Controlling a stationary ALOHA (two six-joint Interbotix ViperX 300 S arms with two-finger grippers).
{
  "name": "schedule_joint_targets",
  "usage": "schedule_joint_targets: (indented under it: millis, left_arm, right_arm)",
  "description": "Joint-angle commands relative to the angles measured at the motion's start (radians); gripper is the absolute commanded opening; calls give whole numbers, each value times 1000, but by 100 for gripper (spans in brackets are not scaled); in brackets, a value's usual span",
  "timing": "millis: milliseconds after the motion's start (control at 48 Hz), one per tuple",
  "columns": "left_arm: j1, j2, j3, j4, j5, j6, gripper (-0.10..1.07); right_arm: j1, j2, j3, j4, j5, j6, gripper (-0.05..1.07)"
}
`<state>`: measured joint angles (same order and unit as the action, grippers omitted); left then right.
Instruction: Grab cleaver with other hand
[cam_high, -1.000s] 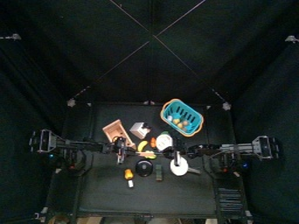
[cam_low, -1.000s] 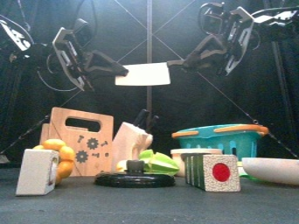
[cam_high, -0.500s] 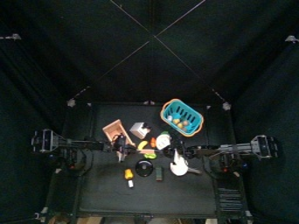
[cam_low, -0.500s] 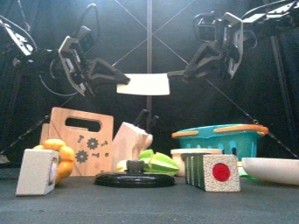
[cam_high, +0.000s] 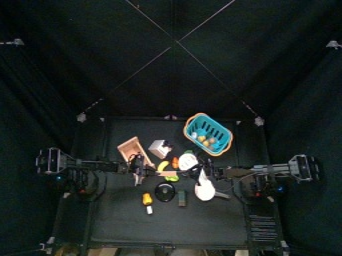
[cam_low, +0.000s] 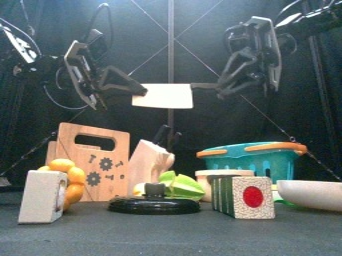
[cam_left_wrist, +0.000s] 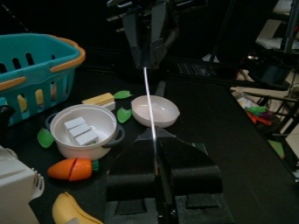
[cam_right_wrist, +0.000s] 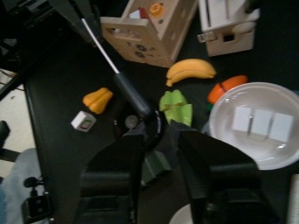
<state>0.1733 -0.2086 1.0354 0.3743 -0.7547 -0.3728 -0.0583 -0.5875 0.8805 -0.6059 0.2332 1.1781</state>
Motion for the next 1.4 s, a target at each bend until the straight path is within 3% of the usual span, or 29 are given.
schedule_joint_targets:
  millis: [0,167,271,312,375,438,542,604,875,1000,1375]
  left_arm:
    - [-2,-6,-11,2,-9,2,29]
    - [-2,0,-12,2,-9,2,29]
    - [-3,-2,-11,2,-8,2,29]
    - [-5,0,-11,2,-9,2,29]
    - [-5,0,-11,2,-8,2,29]
    - [-5,0,-8,6,-8,3,29]
    - [-8,0,-9,17,-8,3,29]
    - [-9,0,-12,23,-9,3,29]
    - [-11,12,-34,29,-9,3,29]
    - [-11,35,-55,37,-9,2,29]
    - [-8,55,-71,37,-8,3,29]
  right_arm:
    - [2,-31,-23,61,75,-5,105]
    - [46,-8,-129,172,396,-46,104]
    - [54,23,-215,348,474,-267,104]
    - [35,40,-242,411,480,-413,104]
    - [35,49,-239,420,443,-592,104]
    - [38,35,-192,400,330,-709,104]
    - [32,-11,-44,380,-34,-726,104]
    - [28,-15,-9,380,-124,-726,104]
    - [-9,137,-74,353,-172,-727,104]
    - [-12,164,-84,347,-173,-727,101]
    - [-12,173,-84,347,-173,-727,53]
